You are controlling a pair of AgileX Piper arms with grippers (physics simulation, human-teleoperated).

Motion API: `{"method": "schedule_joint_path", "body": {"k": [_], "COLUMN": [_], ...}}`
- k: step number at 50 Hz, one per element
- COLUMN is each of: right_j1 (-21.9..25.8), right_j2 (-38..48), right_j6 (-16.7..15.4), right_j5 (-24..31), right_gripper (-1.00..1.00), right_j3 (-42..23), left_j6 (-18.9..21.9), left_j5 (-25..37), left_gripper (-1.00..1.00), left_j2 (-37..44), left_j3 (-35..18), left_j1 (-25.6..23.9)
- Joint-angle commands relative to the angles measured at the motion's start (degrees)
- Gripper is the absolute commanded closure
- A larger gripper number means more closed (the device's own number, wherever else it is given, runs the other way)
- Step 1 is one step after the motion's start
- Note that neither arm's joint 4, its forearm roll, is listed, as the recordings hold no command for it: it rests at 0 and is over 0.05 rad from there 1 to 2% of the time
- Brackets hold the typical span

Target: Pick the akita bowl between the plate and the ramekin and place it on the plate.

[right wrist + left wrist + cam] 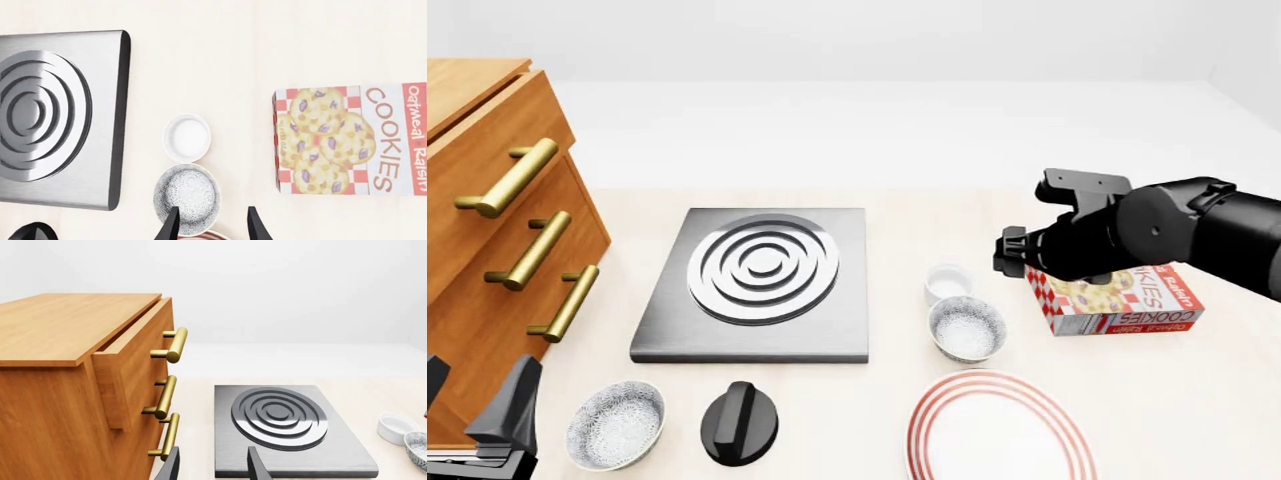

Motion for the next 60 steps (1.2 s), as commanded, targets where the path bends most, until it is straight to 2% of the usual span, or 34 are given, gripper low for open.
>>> {"method": "schedule_joint_path", "body": {"k": [1, 3, 12, 19, 24, 41, 60], "right_j1": [1.2, 0.1, 0.5, -0.2, 0.5, 1.7, 0.3], "right_j2": [2.6, 2.4, 5.1, 5.1, 4.8, 7.3, 12.6], "right_j6": [1.8, 0.8, 1.1, 1.3, 2.7, 3.7, 2.8], "right_j5": [-4.7, -5.7, -9.3, -9.2, -9.2, -10.9, -15.4], "right_gripper": [-1.00, -1.00, -1.00, -1.00, -1.00, -1.00, -1.00], "right_j3": [5.4, 6.3, 8.7, 8.0, 7.8, 7.1, 8.7], "left_j6": [0.0, 0.0, 0.0, 0.0, 0.0, 0.0, 0.0], "left_j5": [0.0, 0.0, 0.0, 0.0, 0.0, 0.0, 0.0], "left_gripper": [-1.00, -1.00, -1.00, -1.00, -1.00, -1.00, -1.00], "left_j2": [0.0, 0.0, 0.0, 0.0, 0.0, 0.0, 0.0], "left_j3": [0.0, 0.0, 0.0, 0.0, 0.0, 0.0, 0.0], "left_j1": [0.0, 0.0, 0.0, 0.0, 0.0, 0.0, 0.0]}}
